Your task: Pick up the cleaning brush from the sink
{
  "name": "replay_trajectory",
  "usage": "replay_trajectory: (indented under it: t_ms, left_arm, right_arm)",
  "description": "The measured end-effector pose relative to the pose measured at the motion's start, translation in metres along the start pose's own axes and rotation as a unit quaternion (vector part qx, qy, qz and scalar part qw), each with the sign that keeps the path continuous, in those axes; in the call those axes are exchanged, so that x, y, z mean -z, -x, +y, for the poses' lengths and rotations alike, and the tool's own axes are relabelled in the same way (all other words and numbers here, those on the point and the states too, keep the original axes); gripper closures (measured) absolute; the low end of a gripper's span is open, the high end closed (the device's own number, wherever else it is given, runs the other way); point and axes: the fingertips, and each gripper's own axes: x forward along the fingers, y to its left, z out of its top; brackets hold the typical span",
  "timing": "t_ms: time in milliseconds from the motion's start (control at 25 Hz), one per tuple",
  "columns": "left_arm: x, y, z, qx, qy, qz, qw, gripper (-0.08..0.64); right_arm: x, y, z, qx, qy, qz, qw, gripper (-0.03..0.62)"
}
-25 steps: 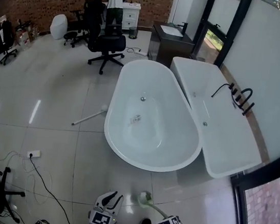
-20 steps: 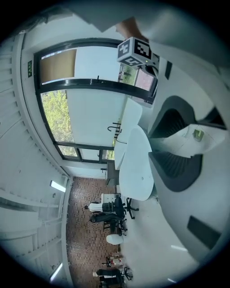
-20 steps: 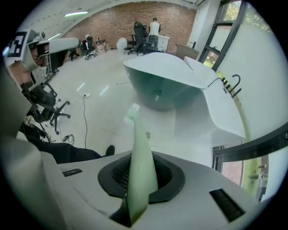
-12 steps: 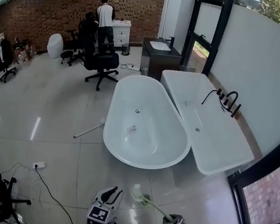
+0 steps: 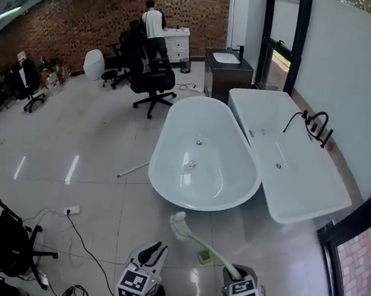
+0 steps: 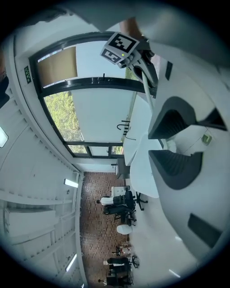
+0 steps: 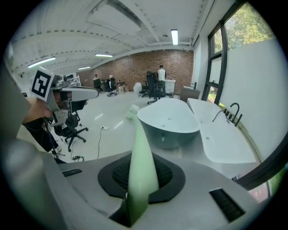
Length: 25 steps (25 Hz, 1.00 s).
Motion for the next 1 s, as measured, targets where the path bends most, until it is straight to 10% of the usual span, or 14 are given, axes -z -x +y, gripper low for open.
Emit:
replay_trajectory:
  t_ms: [560, 1000]
  left_arm:
    - [-0.058, 0.058, 0.023, 0.037, -0.047, -0.078, 0.9951, 0.486]
    - [-0.058, 0.074, 0.033, 0.086, -0.046, -0.095, 0.9907, 0.497]
  right_arm:
    - [-0.103, 0.092, 0.054, 0.046, -0.001, -0.166, 0.985, 0.569]
    - [-0.120, 0.110, 0.086, 0.077, 0.017, -0.180, 0.981, 0.569]
